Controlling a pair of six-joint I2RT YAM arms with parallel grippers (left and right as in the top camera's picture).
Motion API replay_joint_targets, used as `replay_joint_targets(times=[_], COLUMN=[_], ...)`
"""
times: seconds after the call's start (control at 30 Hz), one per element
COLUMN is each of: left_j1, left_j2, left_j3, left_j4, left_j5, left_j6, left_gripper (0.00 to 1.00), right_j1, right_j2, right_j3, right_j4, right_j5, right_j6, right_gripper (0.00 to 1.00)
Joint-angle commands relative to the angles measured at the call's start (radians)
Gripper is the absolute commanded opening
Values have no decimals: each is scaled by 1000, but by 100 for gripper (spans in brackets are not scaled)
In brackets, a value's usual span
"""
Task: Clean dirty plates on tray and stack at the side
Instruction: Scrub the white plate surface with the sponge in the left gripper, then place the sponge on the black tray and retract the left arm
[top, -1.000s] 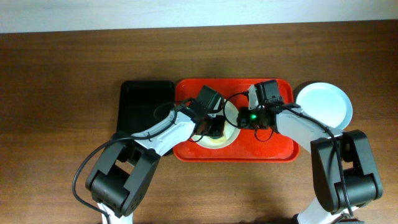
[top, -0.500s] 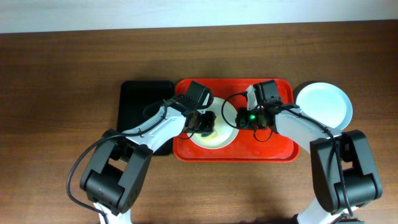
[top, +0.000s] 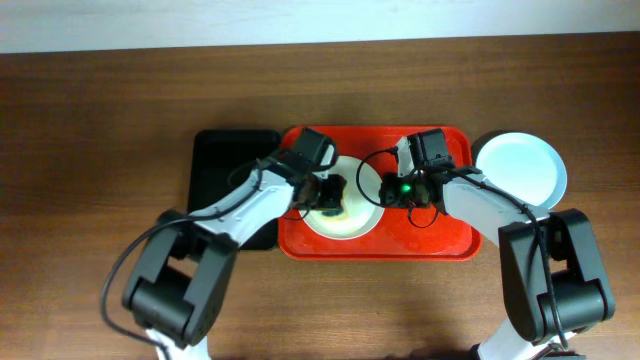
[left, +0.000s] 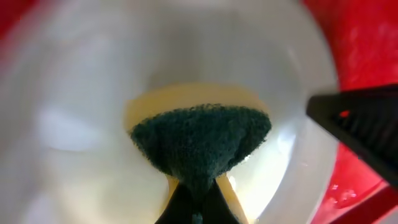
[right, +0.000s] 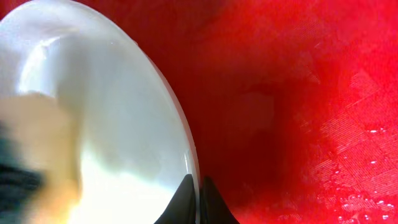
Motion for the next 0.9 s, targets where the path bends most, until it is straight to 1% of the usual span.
replay_joint_targets(times=[0.0,0.13,0.23,0.4,0.5,0.67,0.87], left_j1=[69,140,209,313,341,375,378], left_j2=[-155,-238,-268,-270,-270,-270,-270], left_j3=[5,5,5,5,5,5,5], left_j4=[-18,-84,-145,-243,-264,-299,-310], left_j5=[11,8,-17,-19,-21,-82,-161], left_j6=[19,64,66,161,187,191,198], left_gripper=[0,0,0,0,0,0,0], right_j1=[3,3,3,3,3,3,3], right_j2=[8,8,8,8,8,8,8], right_j3=[-5,-5,-5,-5,-5,-5,-5], right_j4=[3,3,3,2,2,2,2], right_j5=[-6,-6,-6,-5,-6,-6,-6], right_j6=[2,2,2,2,2,2,2], right_gripper=[4,4,4,4,4,4,4])
